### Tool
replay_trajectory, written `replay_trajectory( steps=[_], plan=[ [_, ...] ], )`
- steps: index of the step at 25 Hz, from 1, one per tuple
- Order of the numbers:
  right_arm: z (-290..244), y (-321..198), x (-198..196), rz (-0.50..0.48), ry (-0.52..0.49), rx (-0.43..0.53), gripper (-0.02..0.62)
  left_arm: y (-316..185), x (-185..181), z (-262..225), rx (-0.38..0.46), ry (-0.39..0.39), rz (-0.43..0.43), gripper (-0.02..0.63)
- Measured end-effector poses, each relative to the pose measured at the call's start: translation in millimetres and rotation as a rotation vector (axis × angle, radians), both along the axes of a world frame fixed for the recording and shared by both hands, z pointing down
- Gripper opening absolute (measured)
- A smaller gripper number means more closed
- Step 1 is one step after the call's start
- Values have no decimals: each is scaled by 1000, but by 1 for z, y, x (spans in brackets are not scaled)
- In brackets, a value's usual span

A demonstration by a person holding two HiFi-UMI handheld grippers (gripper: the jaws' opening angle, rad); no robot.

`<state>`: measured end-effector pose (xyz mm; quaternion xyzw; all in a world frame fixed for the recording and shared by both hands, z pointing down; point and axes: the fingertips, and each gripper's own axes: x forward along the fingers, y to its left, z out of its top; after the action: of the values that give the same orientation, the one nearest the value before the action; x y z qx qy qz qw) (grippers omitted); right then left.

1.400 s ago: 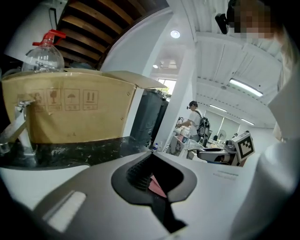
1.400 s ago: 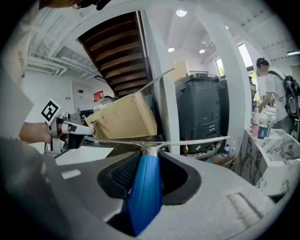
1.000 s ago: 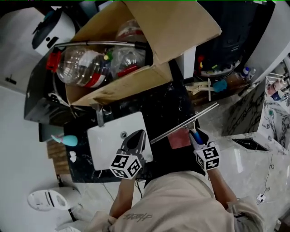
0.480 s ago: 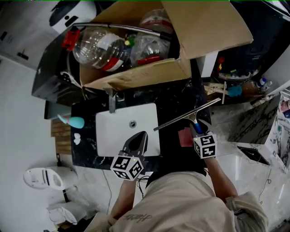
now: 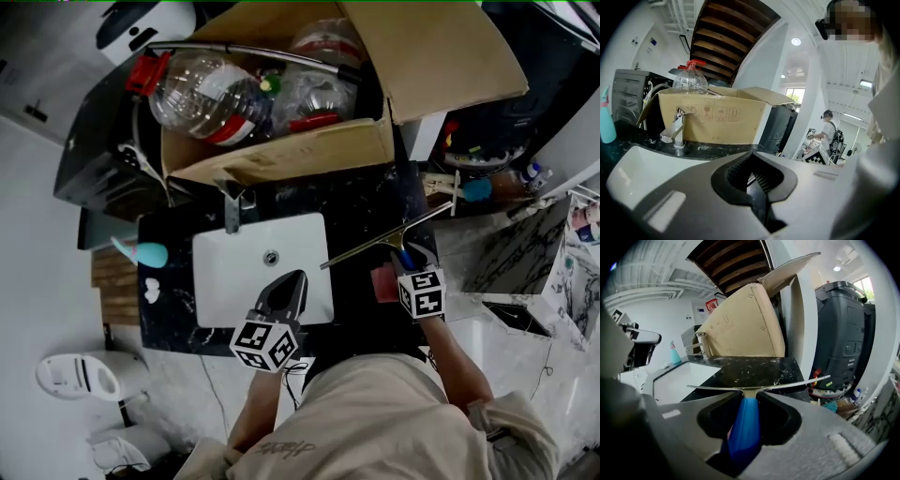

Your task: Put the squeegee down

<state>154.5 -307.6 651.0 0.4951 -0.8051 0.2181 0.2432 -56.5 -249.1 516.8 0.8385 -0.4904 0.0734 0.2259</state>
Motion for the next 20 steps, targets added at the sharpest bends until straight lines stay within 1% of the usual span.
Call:
replay_trajectory(
  steps=[3, 5, 6, 9, 13, 15, 17, 19, 20],
  plan=[
    [3, 1, 3, 4, 43, -22, 137, -2, 0, 0, 11, 14, 11, 14],
    [5, 2, 5, 2, 55, -33, 136, -3, -1, -1, 20, 20, 17, 14],
    [5, 2, 5, 0, 57, -32, 126, -4, -2, -1, 23, 22, 19, 14],
    [-1, 0, 8, -2, 62, -20, 124, -6, 2, -2, 35, 29, 31, 14],
    [-20, 0, 14, -4, 64, 26, 124, -7, 9, -7, 52, 34, 54, 14],
    [-25, 4, 18, -4, 52, 29, 123, -7, 12, -8, 57, 39, 65, 14],
    [-29, 12, 20, -11, 15, 15, 123, -7, 16, -9, 62, 43, 75, 14],
    [-37, 20, 21, -24, -20, 21, 119, -7, 21, -10, 67, 45, 92, 14],
    [-42, 23, 21, -33, -31, 32, 100, -7, 24, -11, 71, 44, 103, 14]
  ],
)
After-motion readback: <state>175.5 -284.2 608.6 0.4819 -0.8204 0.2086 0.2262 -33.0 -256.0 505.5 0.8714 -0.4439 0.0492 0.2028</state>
